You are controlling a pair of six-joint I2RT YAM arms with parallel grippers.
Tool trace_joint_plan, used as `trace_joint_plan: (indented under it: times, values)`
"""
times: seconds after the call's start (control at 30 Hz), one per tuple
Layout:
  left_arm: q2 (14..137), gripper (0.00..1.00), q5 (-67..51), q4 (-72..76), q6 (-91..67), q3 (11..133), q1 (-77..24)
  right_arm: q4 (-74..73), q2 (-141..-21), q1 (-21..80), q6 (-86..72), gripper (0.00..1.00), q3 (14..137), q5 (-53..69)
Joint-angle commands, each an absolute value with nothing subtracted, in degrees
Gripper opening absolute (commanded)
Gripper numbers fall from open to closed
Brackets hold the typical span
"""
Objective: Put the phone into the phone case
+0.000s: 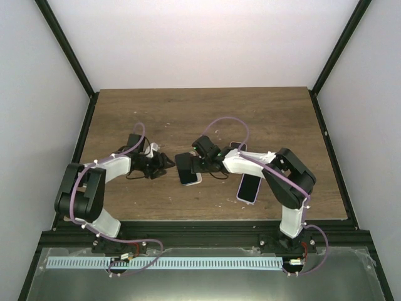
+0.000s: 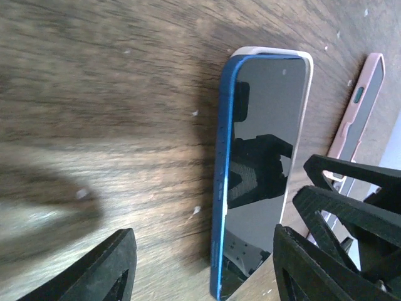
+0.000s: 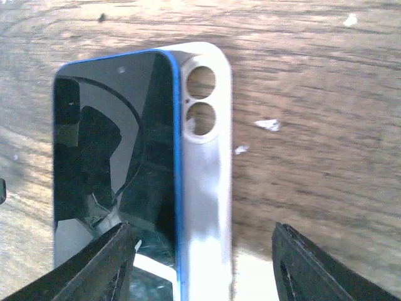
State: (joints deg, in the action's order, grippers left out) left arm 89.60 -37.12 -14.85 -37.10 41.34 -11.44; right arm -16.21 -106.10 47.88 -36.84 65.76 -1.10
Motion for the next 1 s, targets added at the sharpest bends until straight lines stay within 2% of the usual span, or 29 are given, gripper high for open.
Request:
trace_joint_plan:
  times: [0.0, 0.1, 0.47, 0.8, 0.97]
  values:
    - [92.3, 0.6, -38.6, -9.0, -39.5, 43.1, -13.1, -11.1, -104.0, 45.4, -34.9, 0.58, 63.6, 3.3]
    - [93.8, 0.56, -39.0, -7.0, -40.9, 42.9, -13.7, -9.8, -104.6, 44.8, -34.5, 0.51, 62.8, 5.2]
    - [97.4, 0.47, -36.6, -6.0, -41.9, 44.1, -15.5, -7.2, -106.3, 43.8, -33.5, 0.37, 61.7, 7.0]
    - [100.4, 0.43, -35.6, -6.8, -41.6, 46.4, -16.7, -6.8, -107.7, 43.8, -34.1, 0.32, 61.1, 7.9]
    - [100.6, 0.32, -35.1, -8.1, -41.2, 47.8, -17.3, -6.0, -107.8, 43.8, -34.6, 0.28, 60.7, 9.8]
